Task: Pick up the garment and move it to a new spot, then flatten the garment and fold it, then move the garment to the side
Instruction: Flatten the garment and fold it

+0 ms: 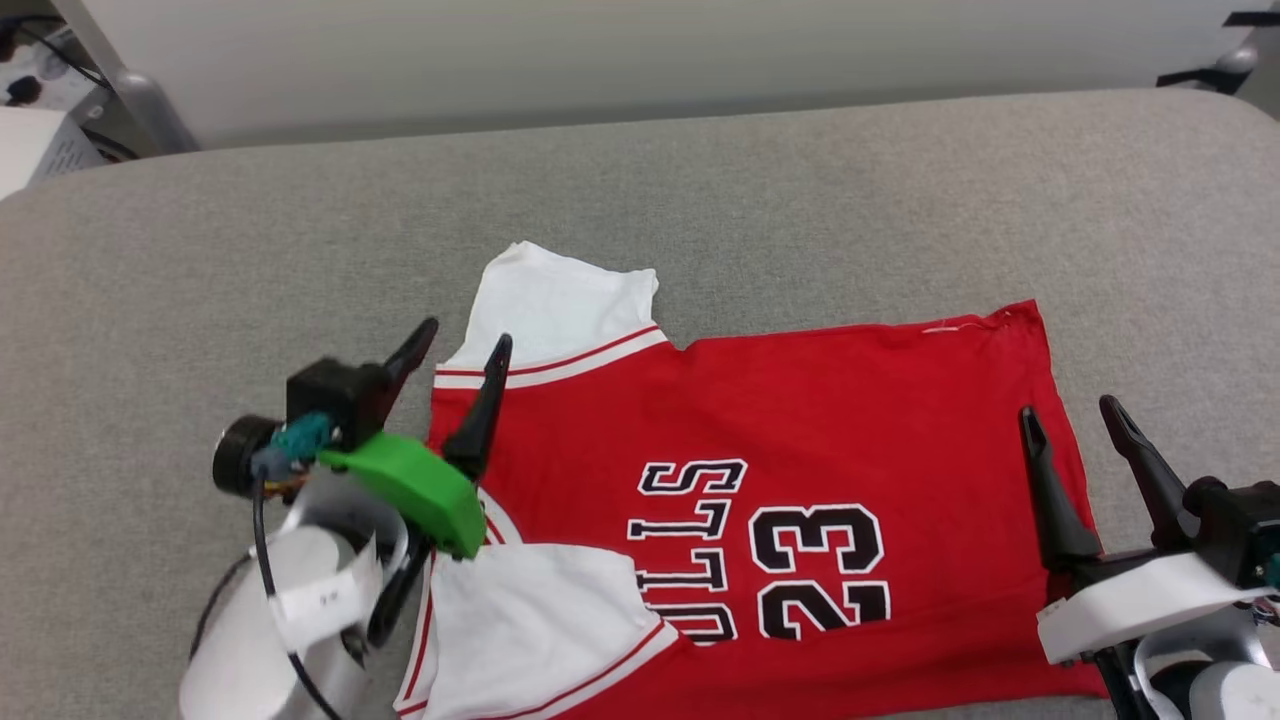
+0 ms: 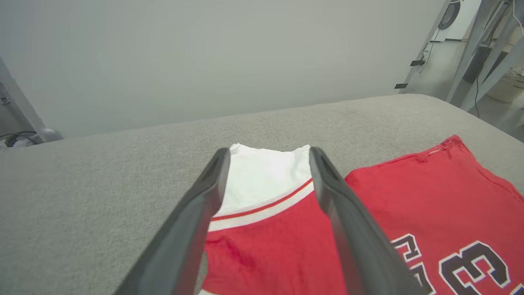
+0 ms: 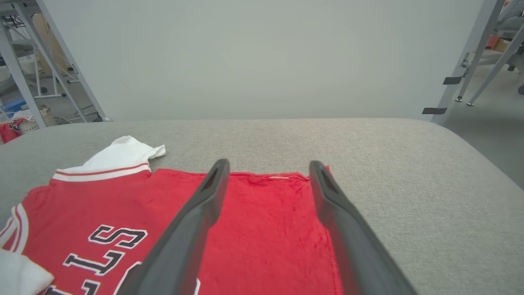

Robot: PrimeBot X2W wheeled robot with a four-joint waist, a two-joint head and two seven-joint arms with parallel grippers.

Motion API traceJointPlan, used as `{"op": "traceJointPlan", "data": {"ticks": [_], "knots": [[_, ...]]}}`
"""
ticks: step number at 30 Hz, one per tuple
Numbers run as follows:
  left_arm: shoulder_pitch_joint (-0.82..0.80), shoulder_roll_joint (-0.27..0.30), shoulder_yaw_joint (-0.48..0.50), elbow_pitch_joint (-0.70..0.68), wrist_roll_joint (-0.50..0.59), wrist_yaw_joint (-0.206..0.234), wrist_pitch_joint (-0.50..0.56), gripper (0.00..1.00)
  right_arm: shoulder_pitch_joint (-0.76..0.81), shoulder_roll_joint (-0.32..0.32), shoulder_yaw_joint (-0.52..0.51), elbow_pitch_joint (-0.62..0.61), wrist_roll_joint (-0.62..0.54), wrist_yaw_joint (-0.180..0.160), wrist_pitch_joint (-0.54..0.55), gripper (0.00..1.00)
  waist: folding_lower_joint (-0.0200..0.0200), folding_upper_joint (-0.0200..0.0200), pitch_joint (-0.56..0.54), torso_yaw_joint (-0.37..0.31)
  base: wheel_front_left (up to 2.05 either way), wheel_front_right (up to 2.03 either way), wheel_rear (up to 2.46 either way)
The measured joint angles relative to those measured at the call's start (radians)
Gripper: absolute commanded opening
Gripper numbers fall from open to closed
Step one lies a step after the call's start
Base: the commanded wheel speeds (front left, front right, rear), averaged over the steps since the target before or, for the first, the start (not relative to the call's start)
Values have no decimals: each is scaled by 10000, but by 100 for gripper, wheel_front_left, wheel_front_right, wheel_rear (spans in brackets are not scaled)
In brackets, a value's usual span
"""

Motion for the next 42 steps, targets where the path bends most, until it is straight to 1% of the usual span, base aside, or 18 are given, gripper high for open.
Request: {"op": "traceJointPlan", "data": {"ticks": [2, 4, 7, 11, 14, 17, 19, 23, 26, 28, 33, 34, 35, 36, 39, 42], "knots": [[-837, 184, -115, 314, -121, -98, 895, 100, -175, 29, 117, -8, 2, 0, -29, 100, 0, 0, 214, -141, 0, 0, 0], [-1725, 330, -301, 752, -518, -201, 2123, 100, -381, 81, 272, 8, 2, 0, -82, 100, 1, 0, 446, -320, 0, 0, 0], [-2916, 788, -721, 1350, -754, -284, 3588, 100, -577, 150, 449, 136, 12, 0, -140, 100, 1, 0, 706, -635, 0, 0, 0], [-4405, 1174, -1093, 2111, -1187, -299, 5145, 100, -749, 178, 673, 349, 15, 0, -313, 100, 0, 0, 1103, -989, 0, 0, 0], [-5402, 1499, -1448, 2663, -1494, -324, 6128, 100, -970, 318, 790, 500, 63, 0, -458, 100, 1, 0, 1424, -1289, 0, 0, 0], [-6047, 1778, -1804, 3233, -1749, -324, 7118, 100, -1101, 360, 949, 709, 90, 0, -619, 100, 1, 0, 1740, -1538, 0, 0, 0], [-6308, 1975, -2034, 3557, -1847, -326, 7595, 100, -1168, 389, 1072, 825, 92, 0, -711, 100, 1, 0, 1934, -1691, 0, 0, 0], [-6580, 2428, -2265, 4236, -1994, -326, 7912, 100, -1363, 437, 1302, 1026, 105, 0, -882, 100, 1, 0, 2263, -2029, 0, 0, 0], [-6682, 2638, -2270, 4763, -1987, -322, 7766, 100, -1474, 447, 1377, 1174, 113, 0, -976, 100, 2, 0, 2456, -2247, 0, 0, 0], [-6884, 2696, -2159, 5331, -2000, -314, 7398, 100, -1582, 458, 1415, 1367, 119, 0, -1064, 100, 1, 0, 2633, -2470, 0, 0, 0], [-7097, 2652, -2161, 5739, -2132, -316, 7102, 100, -1631, 539, 1628, 1616, 119, 0, -1174, 100, 1, 0, 2762, -2573, 0, 0, 0], [-7098, 2614, -2174, 5764, -2313, -318, 7101, 96, -1656, 554, 1643, 1651, 119, 0, -1197, 100, 0, 0, 2752, -2573, 0, 0, 0], [-7098, 2591, -2199, 5802, -2483, -318, 7110, 42, -1691, 568, 1653, 1687, 119, 0, -1198, 100, 1, 0, 2726, -2569, 0, 0, 0], [-7097, 2583, -2339, 5774, -2660, -318, 7166, 0, -1718, 569, 1657, 1724, 119, 0, -1220, 100, 0, 0, 2687, -2559, 0, 0, 0], [-7025, 2579, -2681, 5668, -3047, -318, 7189, 0, -1728, 550, 1651, 1789, 117, 0, -1221, 100, 0, 0, 2533, -2518, 0, 0, 0], [-6822, 2569, -2892, 5609, -3425, -324, 6926, 0, -1728, 481, 1628, 1806, 113, 0, -1200, 100, 1, 0, 2327, -2467, 0, 0, 0]]}}
